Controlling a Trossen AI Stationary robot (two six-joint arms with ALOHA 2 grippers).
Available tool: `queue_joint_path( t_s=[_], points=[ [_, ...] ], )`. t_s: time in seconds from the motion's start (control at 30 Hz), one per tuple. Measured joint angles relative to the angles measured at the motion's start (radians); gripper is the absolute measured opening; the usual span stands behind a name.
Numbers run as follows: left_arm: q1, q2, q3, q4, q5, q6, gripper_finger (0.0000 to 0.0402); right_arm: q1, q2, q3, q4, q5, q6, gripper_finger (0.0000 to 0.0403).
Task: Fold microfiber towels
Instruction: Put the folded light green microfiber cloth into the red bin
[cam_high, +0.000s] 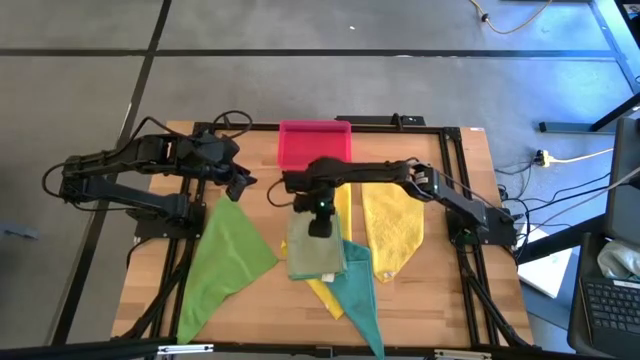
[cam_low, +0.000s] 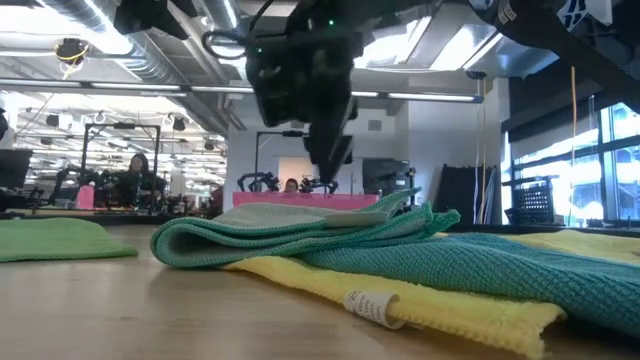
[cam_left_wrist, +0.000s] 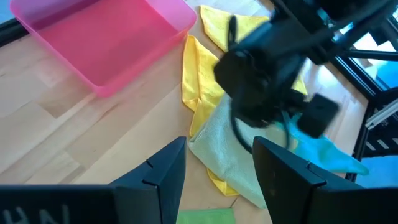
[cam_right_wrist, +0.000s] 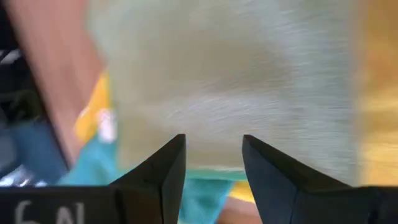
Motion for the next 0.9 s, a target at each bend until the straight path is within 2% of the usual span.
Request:
queue_joint_path(
  t_s=[0.1, 0.17, 0.3, 0.43, 0.6, 0.73, 0.9],
  points=[
    [-0.001, 0.000, 0.000, -0.001, 0.010, 0.000, 0.0176, -0.031, 0.000, 0.000, 0.034, 0.056, 0.055, 0.0161],
    [-0.005, 0.000, 0.000, -0.007, 0.011, 0.000, 0.0176, -0.062, 0.000, 0.000, 0.064, 0.051, 0.070, 0.0161],
    [-0.019, 0.000, 0.000, -0.011, 0.013, 0.000, 0.0176, -0.147, 0.000, -0.003, 0.106, -0.072, 0.106, 0.0161],
    [-0.035, 0.000, 0.000, -0.012, 0.013, -0.013, 0.0176, -0.223, 0.000, -0.053, 0.102, -0.105, 0.107, 0.0167],
    [-0.060, 0.000, 0.000, -0.012, 0.013, -0.042, 0.0176, -0.273, 0.000, -0.165, 0.071, -0.253, 0.110, 0.0215],
    [-0.074, 0.000, 0.000, -0.013, 0.013, -0.055, 0.0176, -0.266, -0.038, -0.290, 0.088, -0.253, 0.108, 0.0258],
    [-0.087, 0.000, 0.000, -0.013, -0.004, -0.103, 0.0176, -0.262, -0.102, -0.443, 0.186, -0.241, 0.141, 0.0282]
  ],
)
